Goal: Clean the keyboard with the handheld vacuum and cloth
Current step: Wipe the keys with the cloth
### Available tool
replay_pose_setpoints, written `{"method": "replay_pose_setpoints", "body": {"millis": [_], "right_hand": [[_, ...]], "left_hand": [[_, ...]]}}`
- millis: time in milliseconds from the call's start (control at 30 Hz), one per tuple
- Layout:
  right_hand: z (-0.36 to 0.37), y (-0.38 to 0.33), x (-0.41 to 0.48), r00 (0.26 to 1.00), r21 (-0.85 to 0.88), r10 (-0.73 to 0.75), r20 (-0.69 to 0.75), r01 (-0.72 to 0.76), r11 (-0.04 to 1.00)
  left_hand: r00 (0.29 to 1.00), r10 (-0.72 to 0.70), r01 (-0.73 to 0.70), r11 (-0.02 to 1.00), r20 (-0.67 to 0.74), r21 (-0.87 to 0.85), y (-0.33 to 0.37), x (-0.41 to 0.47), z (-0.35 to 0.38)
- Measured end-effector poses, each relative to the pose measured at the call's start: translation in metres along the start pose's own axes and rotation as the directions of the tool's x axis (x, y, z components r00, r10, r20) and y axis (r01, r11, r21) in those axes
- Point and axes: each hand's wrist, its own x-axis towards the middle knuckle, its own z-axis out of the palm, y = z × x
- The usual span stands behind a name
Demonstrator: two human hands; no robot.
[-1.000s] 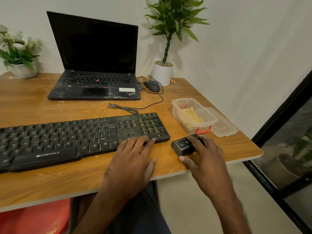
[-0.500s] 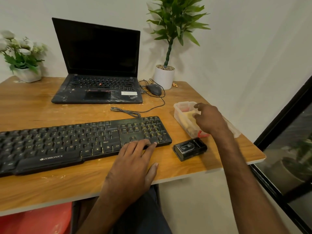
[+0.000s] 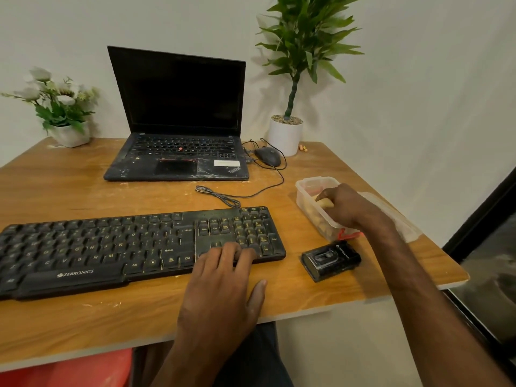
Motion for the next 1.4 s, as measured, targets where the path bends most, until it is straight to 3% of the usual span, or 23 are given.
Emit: {"method": "replay_pose_setpoints", "body": {"millis": [100,233,300,400,467,700,800,900,1033,1133,1200,1267,1300,1333,1400], "right_hand": [[0.002,-0.001,0.000,0.999,-0.069,-0.041,-0.013,0.040,0.997],[0.003,-0.007,-0.004,1.000,0.009,-0.022,0.004,0.022,1.000],[0.004,-0.007,-0.003,0.999,0.035,-0.006,-0.040,0.008,0.999],[0.005,-0.008,-0.002,0.996,0.005,-0.001,-0.086,0.002,1.000],[0.005,-0.008,-0.004,0.988,0.010,-0.001,-0.153,0.003,1.000],[-0.005,0.003,-0.011,0.916,0.303,-0.028,-0.399,0.160,0.939],[-0.019,0.007,-0.012,0.951,0.620,0.073,-0.301,0.137,0.773],[-0.035,0.005,-0.018,0.956,0.794,0.106,-0.272,0.161,0.586],[-0.044,-0.014,-0.034,0.962,0.923,0.067,-0.266,0.235,0.304],[-0.039,-0.038,-0.042,0.983,0.982,0.000,-0.184,0.184,0.048],[-0.032,-0.053,-0.043,0.991,0.990,-0.010,-0.137,0.136,-0.038],[-0.024,-0.064,-0.042,0.990,0.990,-0.019,-0.138,0.138,-0.029],[-0.020,-0.067,-0.041,0.982,0.982,-0.026,-0.185,0.186,0.043],[-0.018,-0.071,-0.039,0.957,0.931,-0.034,-0.289,0.290,0.223],[-0.011,-0.085,-0.033,0.826,0.523,-0.207,-0.525,0.504,0.687]], "left_hand": [[0.998,-0.001,-0.001,1.000,0.064,0.026,0.000,0.009,-0.016],[0.996,0.001,0.007,0.996,0.088,-0.091,-0.028,0.029,-0.031],[0.977,0.027,-0.011,0.997,0.209,-0.078,-0.051,0.043,-0.033],[0.888,-0.004,-0.002,1.000,0.460,0.012,-0.081,0.068,-0.032],[0.837,-0.032,0.027,0.999,0.547,0.018,-0.092,0.078,-0.033],[0.835,-0.043,0.024,0.999,0.549,0.042,-0.102,0.079,-0.024],[0.849,-0.033,0.021,0.999,0.528,0.027,-0.101,0.079,-0.024],[0.868,-0.015,-0.003,0.999,0.496,0.037,-0.097,0.077,-0.027],[0.861,-0.009,-0.010,0.999,0.509,0.034,-0.089,0.081,-0.033],[0.856,-0.012,0.006,1.000,0.517,0.012,-0.086,0.082,-0.032],[0.865,-0.013,0.015,1.000,0.501,0.001,-0.088,0.081,-0.030],[0.882,0.004,0.021,0.999,0.472,-0.046,-0.092,0.078,-0.028],[0.893,0.025,0.016,0.996,0.450,-0.086,-0.093,0.077,-0.029],[0.906,0.047,0.011,0.991,0.422,-0.134,-0.095,0.075,-0.030],[0.926,0.071,0.018,0.973,0.372,-0.230,-0.098,0.072,-0.033]]}}
